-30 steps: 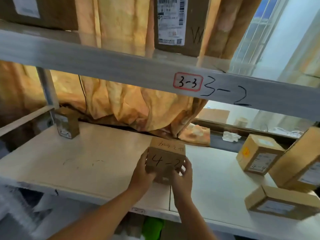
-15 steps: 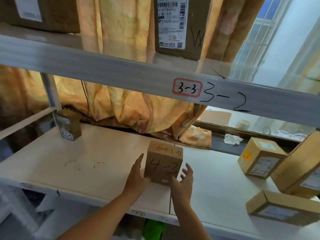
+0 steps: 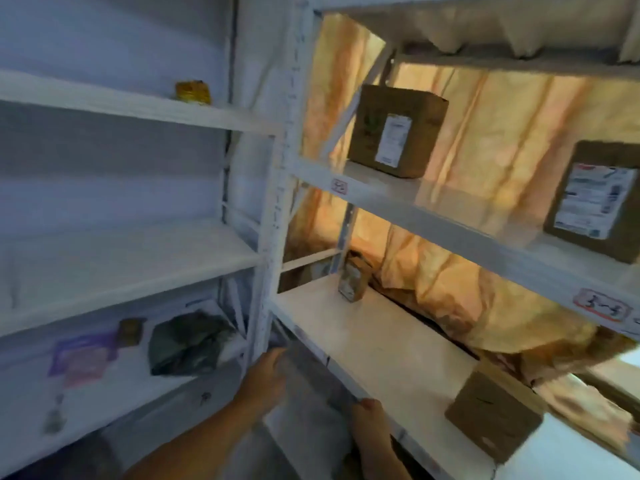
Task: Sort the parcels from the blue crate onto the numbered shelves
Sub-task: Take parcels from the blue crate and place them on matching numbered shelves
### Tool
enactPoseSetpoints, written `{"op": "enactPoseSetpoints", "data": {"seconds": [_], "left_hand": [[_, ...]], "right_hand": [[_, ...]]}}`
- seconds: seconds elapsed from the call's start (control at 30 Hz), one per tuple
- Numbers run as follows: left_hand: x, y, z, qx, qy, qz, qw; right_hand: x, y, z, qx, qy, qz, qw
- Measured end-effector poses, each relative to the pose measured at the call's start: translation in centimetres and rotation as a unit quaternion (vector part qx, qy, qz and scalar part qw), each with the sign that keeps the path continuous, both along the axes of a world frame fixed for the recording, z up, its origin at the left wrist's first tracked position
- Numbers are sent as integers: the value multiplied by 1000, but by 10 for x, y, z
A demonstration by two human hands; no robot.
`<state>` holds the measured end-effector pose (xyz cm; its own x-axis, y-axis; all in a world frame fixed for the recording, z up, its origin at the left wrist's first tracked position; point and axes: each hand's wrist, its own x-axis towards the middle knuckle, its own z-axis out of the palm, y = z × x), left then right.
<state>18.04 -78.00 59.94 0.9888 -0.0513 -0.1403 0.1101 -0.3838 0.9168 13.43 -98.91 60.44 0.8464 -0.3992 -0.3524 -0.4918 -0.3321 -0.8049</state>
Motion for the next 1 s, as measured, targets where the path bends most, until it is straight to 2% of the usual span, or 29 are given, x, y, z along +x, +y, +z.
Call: {"op": "enactPoseSetpoints", "data": {"seconds": [0.13, 0.2, 0.27, 0.37, 0.5, 0.63, 0.7, 0.87, 0.9, 1.0], "left_hand": [[-67, 181, 0, 34, -7, 137, 990], [-108, 276, -13, 61, 13, 212, 975], [-145, 363, -35, 73, 33, 277, 957], [-200, 461, -70, 60, 68, 331, 939], [-264, 568, -135, 65, 139, 352, 923], [-307, 636, -202, 65, 197, 355, 912], [-322, 653, -243, 74, 229, 346, 907], [-330, 665, -372, 55, 300, 308, 901], [-328, 666, -385, 48, 305, 306, 901], [-312, 667, -464, 29, 321, 291, 901]], "right_hand": [[17, 158, -14, -8, 6, 175, 985], [1, 257, -9, 18, 32, 246, 969], [-19, 346, -11, -6, 7, 307, 952], [-47, 464, -33, -10, 4, 380, 925], [-86, 595, -88, -40, 33, 462, 885], [-103, 681, -162, -70, 74, 514, 852], [-111, 705, -202, -101, 114, 554, 819], [-105, 731, -329, -178, 168, 597, 764], [-103, 732, -342, -185, 175, 601, 757], [-85, 735, -435, -198, 200, 608, 743]]}}
